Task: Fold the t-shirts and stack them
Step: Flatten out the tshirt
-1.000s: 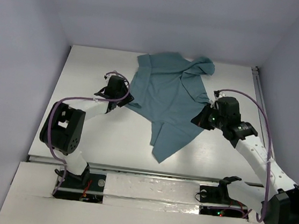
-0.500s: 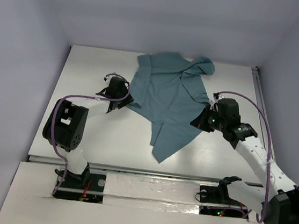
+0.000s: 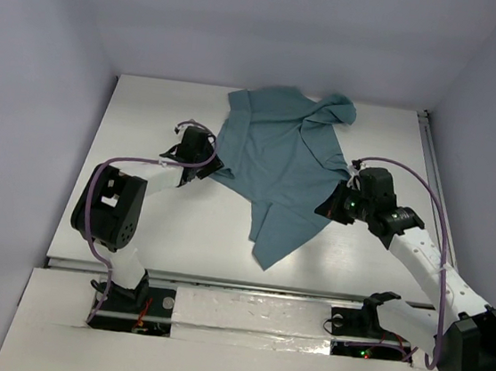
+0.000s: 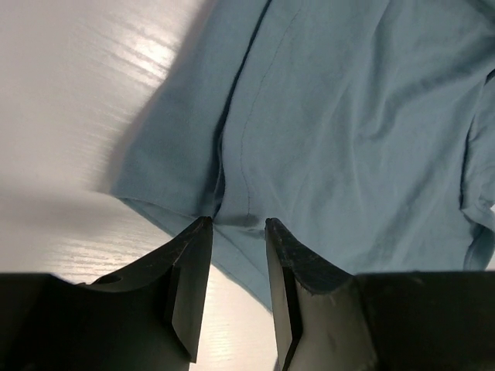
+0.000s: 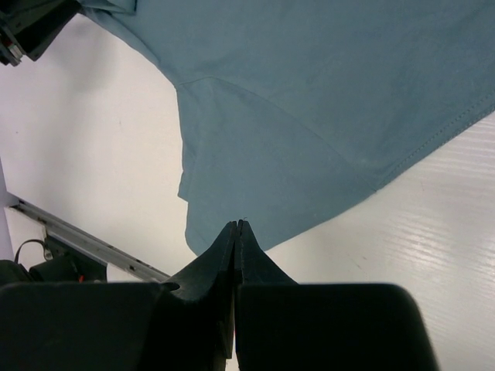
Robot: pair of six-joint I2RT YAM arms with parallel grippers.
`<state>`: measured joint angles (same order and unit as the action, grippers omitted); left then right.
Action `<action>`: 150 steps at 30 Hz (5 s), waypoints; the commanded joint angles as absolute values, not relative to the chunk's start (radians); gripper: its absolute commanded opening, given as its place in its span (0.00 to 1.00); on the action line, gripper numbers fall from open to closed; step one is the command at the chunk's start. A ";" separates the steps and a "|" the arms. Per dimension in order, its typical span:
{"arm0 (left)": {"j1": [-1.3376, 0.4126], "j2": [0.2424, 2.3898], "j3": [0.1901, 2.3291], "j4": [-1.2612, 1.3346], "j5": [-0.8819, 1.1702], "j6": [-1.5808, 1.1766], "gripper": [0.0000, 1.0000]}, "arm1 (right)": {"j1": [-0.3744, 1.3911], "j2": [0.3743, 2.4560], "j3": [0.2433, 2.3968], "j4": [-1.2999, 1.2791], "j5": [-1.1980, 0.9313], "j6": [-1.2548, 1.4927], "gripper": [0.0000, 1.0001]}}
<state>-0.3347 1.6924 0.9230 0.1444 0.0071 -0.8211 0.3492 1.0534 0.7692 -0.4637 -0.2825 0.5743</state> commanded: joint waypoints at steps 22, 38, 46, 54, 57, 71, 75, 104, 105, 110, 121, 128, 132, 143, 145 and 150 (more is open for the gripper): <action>-0.348 1.690 0.919 0.213 -0.113 -0.920 0.33 | 0.351 1.022 0.761 -0.457 -0.282 0.588 0.00; -0.377 1.715 0.937 0.190 -0.123 -0.923 0.31 | 0.351 1.025 0.765 -0.454 -0.285 0.574 0.00; -0.377 1.717 0.973 0.164 -0.143 -0.907 0.00 | 0.351 1.038 0.756 -0.462 -0.288 0.580 0.09; -0.336 1.573 1.009 0.114 -0.155 -0.795 0.00 | 0.351 1.141 0.677 -0.462 -0.152 0.715 0.82; -0.282 1.527 1.031 0.089 -0.156 -0.733 0.00 | 0.351 1.225 0.655 -0.385 -0.109 0.807 0.77; -0.068 1.356 1.005 0.049 -0.129 -0.557 0.00 | 0.195 1.603 0.868 -0.265 0.071 0.737 0.00; -0.008 1.295 0.950 0.031 -0.121 -0.531 0.00 | 0.097 1.692 1.083 -0.294 0.083 0.608 0.00; -0.012 1.118 0.902 -0.018 -0.120 -0.471 0.00 | 0.097 1.397 0.690 -0.515 0.140 0.703 0.53; -0.012 1.120 0.908 -0.020 -0.123 -0.469 0.00 | 0.097 1.408 0.684 -0.508 0.137 0.704 0.51; -0.021 1.127 0.922 -0.025 -0.133 -0.462 0.00 | 0.097 1.454 0.670 -0.468 0.110 0.710 0.45; -0.031 1.117 0.931 -0.032 -0.140 -0.463 0.00 | 0.097 1.545 0.738 -0.449 0.091 0.683 0.27; -0.031 1.104 0.927 -0.034 -0.140 -0.468 0.00 | 0.097 1.490 0.698 -0.419 0.071 0.680 0.00; -0.041 1.097 0.942 -0.049 -0.150 -0.456 0.00 | 0.097 1.288 0.702 -0.451 0.074 0.655 0.00; -0.115 1.069 1.552 -0.158 -0.100 -0.488 0.00 | 0.097 0.957 1.691 -0.848 0.227 0.442 0.00; -0.115 1.063 1.693 -0.188 -0.092 -0.486 0.00 | 0.097 1.001 1.958 -0.893 0.241 0.416 0.00; -0.115 1.048 1.894 -0.212 -0.081 -0.491 0.00 | 0.097 1.089 2.350 -0.871 0.221 0.399 0.00</action>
